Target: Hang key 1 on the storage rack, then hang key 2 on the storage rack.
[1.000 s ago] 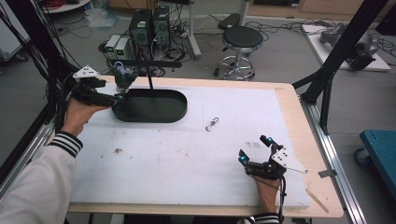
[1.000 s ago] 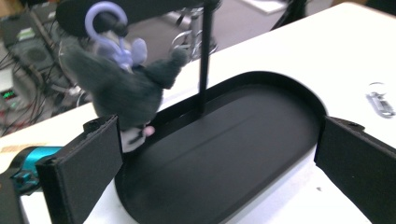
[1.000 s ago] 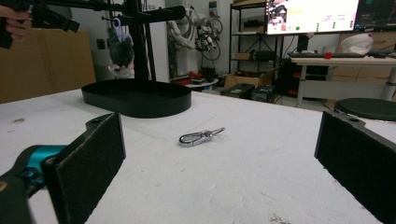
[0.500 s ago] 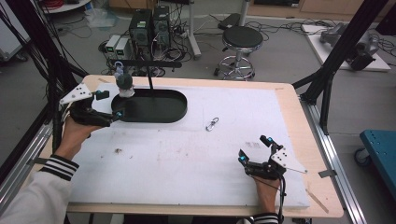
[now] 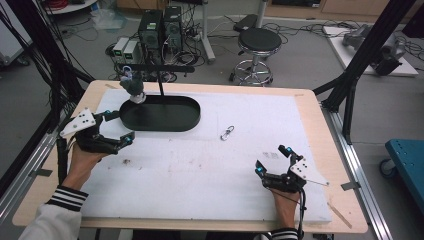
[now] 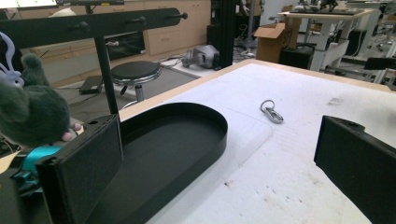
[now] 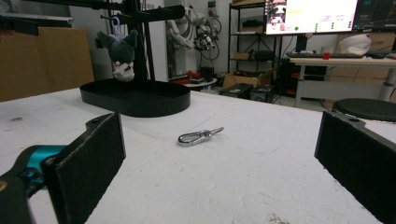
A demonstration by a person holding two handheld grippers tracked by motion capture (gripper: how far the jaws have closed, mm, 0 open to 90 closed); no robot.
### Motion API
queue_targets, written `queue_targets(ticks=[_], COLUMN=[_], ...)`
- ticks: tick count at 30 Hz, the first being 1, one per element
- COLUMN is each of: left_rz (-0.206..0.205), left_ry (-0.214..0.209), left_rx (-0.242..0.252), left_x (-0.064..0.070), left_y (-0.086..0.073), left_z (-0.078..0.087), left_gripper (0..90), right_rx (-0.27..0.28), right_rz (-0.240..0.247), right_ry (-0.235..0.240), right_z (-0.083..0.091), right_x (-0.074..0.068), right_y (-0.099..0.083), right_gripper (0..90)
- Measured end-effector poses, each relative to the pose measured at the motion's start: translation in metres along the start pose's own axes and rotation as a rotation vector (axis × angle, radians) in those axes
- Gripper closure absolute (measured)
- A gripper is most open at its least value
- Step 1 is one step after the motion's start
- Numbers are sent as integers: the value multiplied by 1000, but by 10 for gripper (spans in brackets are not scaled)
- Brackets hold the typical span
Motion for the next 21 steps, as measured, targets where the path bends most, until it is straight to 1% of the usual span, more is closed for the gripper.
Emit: queue_targets(ticks=[1, 2, 3, 4, 5, 6, 8, 9, 12, 13, 17, 21], left_rz=[-3, -5, -3, -7, -4, 2, 12, 11, 1, -8, -17, -8], left_ry=[5, 7, 6, 6, 6, 2, 0, 3, 4, 6, 6, 7], left_rx=[1, 14, 29, 33, 36, 38, 34, 42, 46, 44, 58, 60], left_x=[0, 1, 2, 2, 2, 1, 1, 2, 4, 4, 6, 4], left_y=[-1, -2, -2, -4, -6, -8, -11, -11, -11, -11, -9, -9], left_z=[1, 2, 4, 5, 5, 5, 5, 5, 6, 6, 8, 10], left_gripper=[17, 17, 17, 17, 17, 17, 17, 17, 17, 17, 17, 17], right_rx=[0, -6, 0, 0, -7, -1, 0, -5, -7, -8, -7, -6], right_rz=[0, -10, 0, 0, -10, -1, 1, -11, -7, -9, -7, -6], right_ry=[0, 2, 0, -1, 1, -1, -1, 0, -1, 1, 0, -1], right_z=[0, 0, 0, 0, 0, 0, 0, 0, 0, 0, 0, 0], right_x=[0, -1, 0, 0, -1, 0, 0, -1, -1, -1, -1, -1], right_y=[0, 0, 0, 0, 0, 0, 0, 0, 0, 0, 0, 0], right_gripper=[10, 11, 11, 10, 10, 10, 11, 10, 10, 11, 10, 10])
Point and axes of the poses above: each handheld gripper's, and its own axes: z roughly backward along the jaws, y roughly out of its top, x roughly to its right, the point moved 7 cm from there along -z, roughly forward along the jaws
